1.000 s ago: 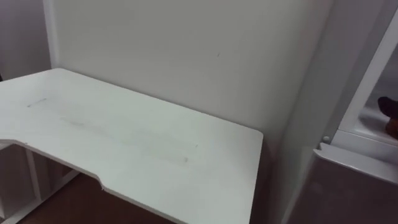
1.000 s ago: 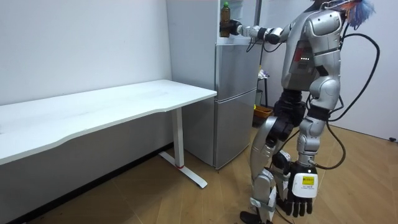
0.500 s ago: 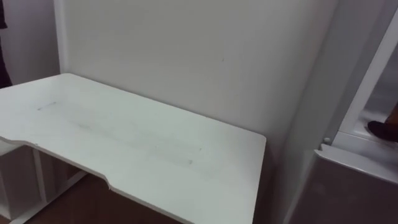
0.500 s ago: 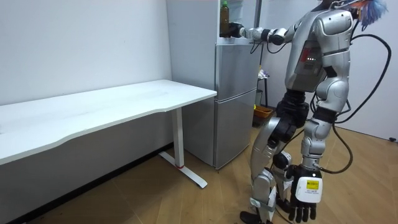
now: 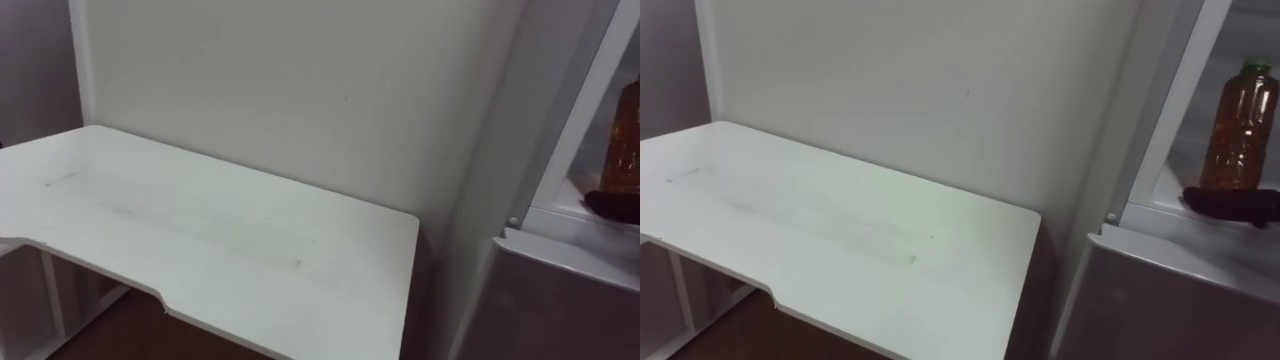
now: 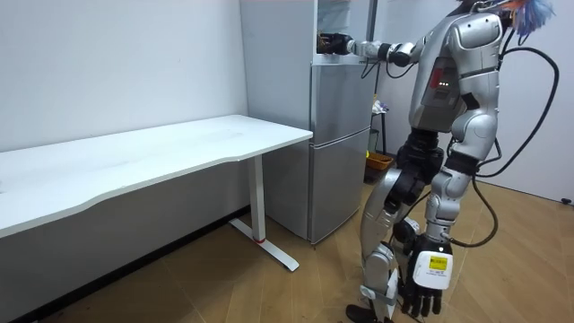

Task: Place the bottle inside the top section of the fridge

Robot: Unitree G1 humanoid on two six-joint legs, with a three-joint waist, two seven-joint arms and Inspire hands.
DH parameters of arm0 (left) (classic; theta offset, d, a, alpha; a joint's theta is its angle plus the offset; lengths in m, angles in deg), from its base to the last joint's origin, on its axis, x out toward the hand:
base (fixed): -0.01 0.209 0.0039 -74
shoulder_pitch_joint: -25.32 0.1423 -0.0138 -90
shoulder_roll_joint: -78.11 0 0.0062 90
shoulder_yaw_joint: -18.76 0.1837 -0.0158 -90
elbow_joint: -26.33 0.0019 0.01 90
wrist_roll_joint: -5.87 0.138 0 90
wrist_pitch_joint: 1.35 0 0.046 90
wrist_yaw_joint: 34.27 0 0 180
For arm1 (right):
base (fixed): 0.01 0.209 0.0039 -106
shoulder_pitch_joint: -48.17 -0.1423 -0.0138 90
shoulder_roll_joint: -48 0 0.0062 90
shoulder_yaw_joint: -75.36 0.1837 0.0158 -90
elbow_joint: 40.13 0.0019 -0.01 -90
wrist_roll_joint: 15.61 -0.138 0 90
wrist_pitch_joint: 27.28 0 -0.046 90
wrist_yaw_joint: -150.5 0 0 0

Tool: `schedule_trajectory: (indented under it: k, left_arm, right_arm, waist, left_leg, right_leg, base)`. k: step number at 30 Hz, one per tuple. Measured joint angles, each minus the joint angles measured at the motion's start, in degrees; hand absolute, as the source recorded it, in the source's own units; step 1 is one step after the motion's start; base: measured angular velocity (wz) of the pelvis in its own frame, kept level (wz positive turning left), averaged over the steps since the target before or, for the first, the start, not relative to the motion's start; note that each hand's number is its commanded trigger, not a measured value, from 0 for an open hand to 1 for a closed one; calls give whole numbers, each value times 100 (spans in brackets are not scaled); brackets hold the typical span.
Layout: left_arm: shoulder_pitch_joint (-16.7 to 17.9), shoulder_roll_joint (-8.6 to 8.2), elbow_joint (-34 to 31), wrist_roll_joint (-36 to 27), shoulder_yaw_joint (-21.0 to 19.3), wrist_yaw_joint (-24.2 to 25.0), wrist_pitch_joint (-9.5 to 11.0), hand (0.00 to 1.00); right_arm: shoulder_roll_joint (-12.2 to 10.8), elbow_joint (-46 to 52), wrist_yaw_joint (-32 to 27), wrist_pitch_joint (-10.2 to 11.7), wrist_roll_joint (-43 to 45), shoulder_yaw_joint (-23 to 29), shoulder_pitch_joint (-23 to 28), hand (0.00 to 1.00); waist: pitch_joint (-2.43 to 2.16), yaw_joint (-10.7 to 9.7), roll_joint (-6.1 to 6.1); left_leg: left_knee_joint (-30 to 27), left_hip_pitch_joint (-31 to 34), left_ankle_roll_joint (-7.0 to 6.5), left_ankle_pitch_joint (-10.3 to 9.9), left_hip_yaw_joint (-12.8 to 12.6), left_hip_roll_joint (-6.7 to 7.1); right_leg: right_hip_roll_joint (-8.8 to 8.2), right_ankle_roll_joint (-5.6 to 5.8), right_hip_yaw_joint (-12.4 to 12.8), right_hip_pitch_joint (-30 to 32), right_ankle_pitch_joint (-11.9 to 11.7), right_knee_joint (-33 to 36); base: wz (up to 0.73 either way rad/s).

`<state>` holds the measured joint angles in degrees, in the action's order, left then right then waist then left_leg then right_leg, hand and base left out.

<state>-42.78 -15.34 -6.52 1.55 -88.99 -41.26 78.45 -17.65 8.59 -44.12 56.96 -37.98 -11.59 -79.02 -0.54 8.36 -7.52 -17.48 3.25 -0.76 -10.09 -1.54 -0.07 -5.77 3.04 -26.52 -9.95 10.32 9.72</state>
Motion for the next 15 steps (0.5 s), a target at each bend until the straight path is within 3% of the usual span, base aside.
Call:
schedule_trajectory:
  k: [7, 15]
  left_arm:
    - [-7, -30, -41, -7, 112, -61, 147, 0]
    - [31, -72, -35, 34, 215, -148, 199, 0]
  right_arm:
    - [-23, 920, -393, 25, -162, 148, 511, 0]
    - [-37, 1809, -997, 23, -160, 495, 922, 0]
  waist:
    - [45, -173, 108]
    - [23, -291, 137]
  left_leg:
    - [52, -42, -9, 20, 6, 21]
    - [223, -101, -38, 75, -205, 36]
  right_leg:
    - [-24, -1, -16, 3, -1, 0]
    - [-43, 16, 208, 89, -16, -95]
  base:
    - [1]
    - [-11]
